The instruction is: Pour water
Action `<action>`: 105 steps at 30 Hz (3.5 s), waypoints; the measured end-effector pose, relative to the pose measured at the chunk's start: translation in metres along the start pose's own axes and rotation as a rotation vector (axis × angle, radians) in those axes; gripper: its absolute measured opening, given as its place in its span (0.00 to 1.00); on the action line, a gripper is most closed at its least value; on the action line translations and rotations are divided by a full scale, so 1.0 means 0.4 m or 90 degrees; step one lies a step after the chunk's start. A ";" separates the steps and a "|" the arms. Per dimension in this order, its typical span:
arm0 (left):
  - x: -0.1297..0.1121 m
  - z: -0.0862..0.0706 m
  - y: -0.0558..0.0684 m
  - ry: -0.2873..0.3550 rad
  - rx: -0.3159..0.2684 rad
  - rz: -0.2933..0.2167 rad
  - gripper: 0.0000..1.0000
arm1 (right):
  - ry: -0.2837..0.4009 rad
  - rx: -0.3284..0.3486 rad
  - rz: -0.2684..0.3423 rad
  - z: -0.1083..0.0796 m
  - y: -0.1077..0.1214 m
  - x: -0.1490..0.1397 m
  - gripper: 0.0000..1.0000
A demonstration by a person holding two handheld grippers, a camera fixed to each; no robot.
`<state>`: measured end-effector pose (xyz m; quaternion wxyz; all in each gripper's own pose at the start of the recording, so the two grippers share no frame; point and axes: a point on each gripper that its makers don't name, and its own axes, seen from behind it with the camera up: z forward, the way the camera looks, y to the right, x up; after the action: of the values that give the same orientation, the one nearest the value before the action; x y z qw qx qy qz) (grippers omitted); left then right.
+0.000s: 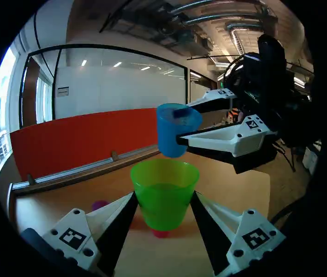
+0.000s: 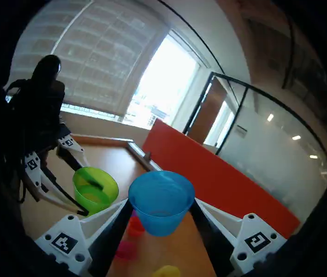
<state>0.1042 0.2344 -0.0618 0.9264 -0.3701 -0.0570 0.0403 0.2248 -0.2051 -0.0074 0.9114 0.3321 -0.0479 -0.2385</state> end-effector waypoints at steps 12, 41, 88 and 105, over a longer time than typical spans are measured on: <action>-0.012 -0.009 -0.012 -0.003 0.006 -0.003 0.79 | -0.032 -0.013 0.125 -0.009 -0.013 -0.088 0.90; -0.169 0.008 -0.058 -0.067 0.037 -0.026 0.80 | -0.130 0.020 0.167 -0.015 -0.060 -0.291 0.90; -0.481 0.140 -0.131 -0.198 0.030 -0.020 0.80 | -0.308 0.110 0.210 0.034 -0.176 -0.674 0.90; -0.580 0.172 -0.141 -0.246 0.031 -0.025 0.80 | -0.344 0.119 0.212 0.041 -0.197 -0.750 0.90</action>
<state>-0.1328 0.2135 0.0090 0.9075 -0.3318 -0.2398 0.0941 -0.0754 -0.1271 -0.0229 0.8579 0.3266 -0.3628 -0.1604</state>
